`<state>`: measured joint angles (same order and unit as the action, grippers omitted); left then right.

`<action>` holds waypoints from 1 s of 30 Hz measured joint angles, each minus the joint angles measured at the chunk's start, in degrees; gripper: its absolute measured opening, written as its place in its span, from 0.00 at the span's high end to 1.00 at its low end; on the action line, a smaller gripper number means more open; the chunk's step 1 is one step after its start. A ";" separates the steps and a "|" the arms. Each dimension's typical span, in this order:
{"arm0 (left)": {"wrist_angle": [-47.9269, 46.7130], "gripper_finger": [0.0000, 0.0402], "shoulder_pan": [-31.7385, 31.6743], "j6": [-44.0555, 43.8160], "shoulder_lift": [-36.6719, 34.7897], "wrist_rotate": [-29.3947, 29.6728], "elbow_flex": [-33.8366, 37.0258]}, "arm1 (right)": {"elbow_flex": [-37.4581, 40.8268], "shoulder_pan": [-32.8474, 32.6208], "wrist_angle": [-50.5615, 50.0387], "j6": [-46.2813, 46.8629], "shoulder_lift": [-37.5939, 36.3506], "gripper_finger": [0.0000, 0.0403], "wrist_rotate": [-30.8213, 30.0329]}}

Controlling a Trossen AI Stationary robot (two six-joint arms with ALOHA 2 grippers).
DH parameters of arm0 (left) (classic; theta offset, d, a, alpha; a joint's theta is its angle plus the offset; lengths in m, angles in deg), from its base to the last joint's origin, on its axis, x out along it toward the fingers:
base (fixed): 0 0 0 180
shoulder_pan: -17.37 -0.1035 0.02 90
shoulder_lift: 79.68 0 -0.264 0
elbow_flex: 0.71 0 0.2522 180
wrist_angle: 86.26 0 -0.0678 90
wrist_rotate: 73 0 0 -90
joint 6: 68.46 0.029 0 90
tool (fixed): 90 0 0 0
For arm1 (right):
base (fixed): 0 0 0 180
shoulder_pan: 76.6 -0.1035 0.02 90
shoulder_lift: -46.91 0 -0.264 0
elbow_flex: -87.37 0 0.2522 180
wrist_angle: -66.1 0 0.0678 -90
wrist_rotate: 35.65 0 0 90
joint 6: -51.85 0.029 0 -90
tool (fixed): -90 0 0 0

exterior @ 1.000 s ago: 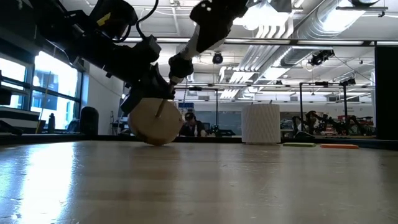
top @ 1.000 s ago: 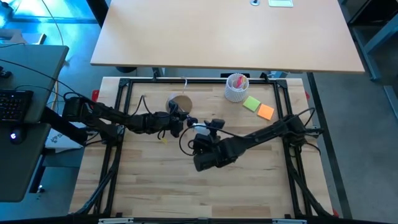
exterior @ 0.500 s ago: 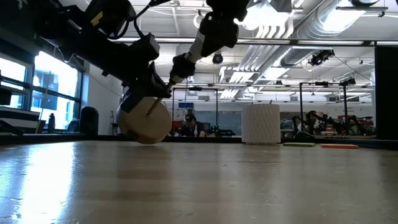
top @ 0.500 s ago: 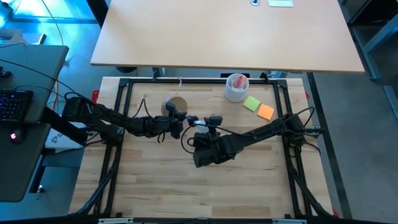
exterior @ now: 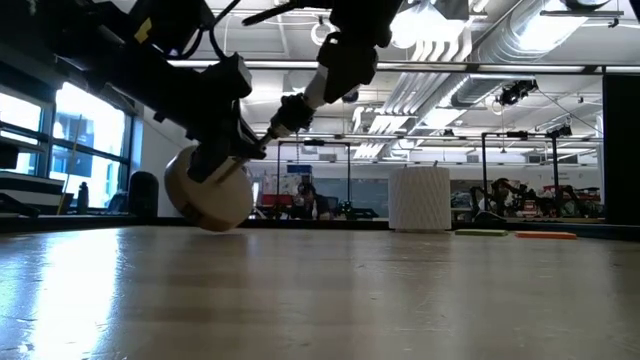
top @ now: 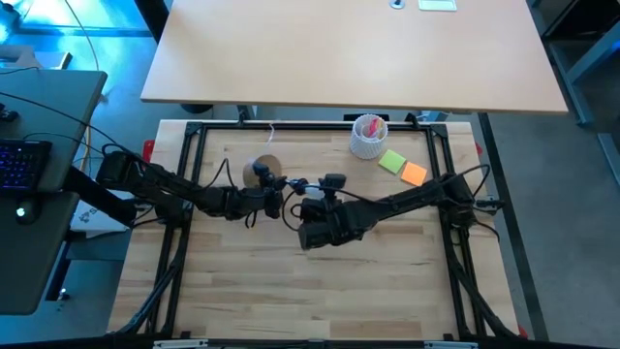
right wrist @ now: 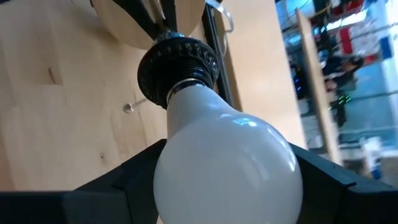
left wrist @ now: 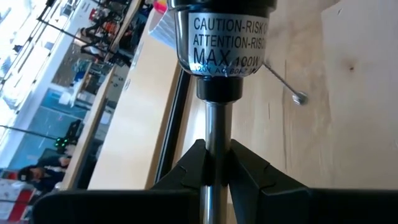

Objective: Screw lightbulb
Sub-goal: Insert the light bulb into the lamp

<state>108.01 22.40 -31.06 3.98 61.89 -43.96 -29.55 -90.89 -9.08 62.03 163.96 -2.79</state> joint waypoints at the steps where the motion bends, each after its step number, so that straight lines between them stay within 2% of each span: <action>1: 0.00 0.91 0.22 0.15 0.00 0.35 0.02 | 0.01 0.11 0.11 1.35 -0.03 0.35 0.49; 18: 0.17 0.91 4.11 9.40 0.00 11.44 0.10 | 0.02 3.70 0.62 30.38 -0.10 0.35 17.78; 23: 0.79 0.92 4.54 9.83 0.00 11.35 0.11 | 0.04 3.81 0.91 33.47 -0.47 0.35 20.49; 30: 3.22 0.92 4.54 12.12 -0.13 10.96 0.85 | 0.11 3.79 1.52 32.48 -2.94 0.35 21.43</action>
<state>111.23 26.93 -18.95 3.85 72.85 -43.11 -29.44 -87.10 -7.56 94.51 161.01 18.64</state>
